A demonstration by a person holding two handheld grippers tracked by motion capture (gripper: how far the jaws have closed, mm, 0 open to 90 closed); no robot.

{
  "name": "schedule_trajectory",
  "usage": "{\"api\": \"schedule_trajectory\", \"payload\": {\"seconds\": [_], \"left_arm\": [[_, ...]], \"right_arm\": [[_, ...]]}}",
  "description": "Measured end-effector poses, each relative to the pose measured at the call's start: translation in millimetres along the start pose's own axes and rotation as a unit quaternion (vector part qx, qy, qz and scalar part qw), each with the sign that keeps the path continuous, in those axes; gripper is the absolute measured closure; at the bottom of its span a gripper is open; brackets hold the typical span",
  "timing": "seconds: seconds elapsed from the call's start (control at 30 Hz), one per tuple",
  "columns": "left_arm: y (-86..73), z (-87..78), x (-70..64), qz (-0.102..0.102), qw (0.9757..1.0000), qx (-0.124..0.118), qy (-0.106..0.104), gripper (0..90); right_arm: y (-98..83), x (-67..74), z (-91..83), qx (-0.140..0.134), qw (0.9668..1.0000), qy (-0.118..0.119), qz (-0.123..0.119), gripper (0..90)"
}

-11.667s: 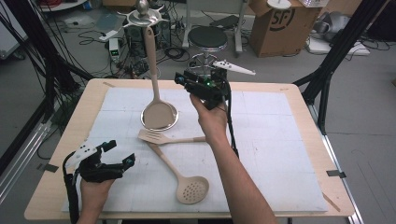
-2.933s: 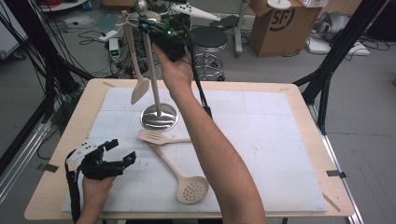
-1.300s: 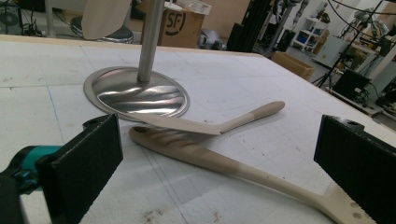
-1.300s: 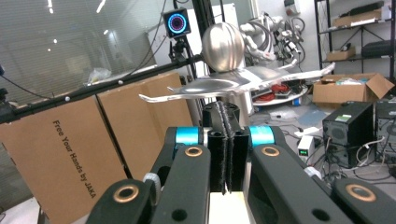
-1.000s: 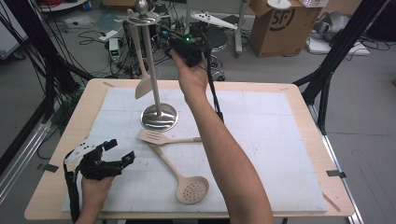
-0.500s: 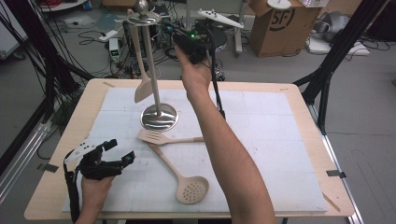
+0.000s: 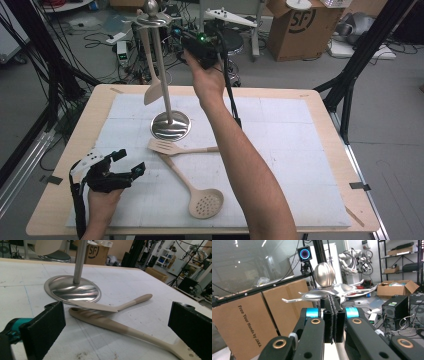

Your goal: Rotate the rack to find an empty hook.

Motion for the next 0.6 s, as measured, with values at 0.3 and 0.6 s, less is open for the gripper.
{"api": "schedule_trajectory", "payload": {"seconds": [0.3, 0.6], "left_arm": [[-0.4, 0.0, 0.8, 0.001, 1.0, 0.003, 0.0, 1.7], [-0.4, -0.3, 0.9, 0.0, 1.0, 0.002, 0.001, 1.7]], "right_arm": [[-3.0, 4.2, 1.8, 0.008, 0.9999, 0.004, -0.012, 90.0], [-25.2, -4.0, -8.0, 0.029, 0.9995, 0.002, 0.014, 76.4]]}}
Point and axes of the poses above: each handheld gripper's, and its own axes: z roughly forward along the jaws, y roughly out of its top, x roughly to its left, the point moved 10 cm from there along z, roughly forward along the jaws, and after that the axes turned 15 degrees about -z, right-handed, at the moved point
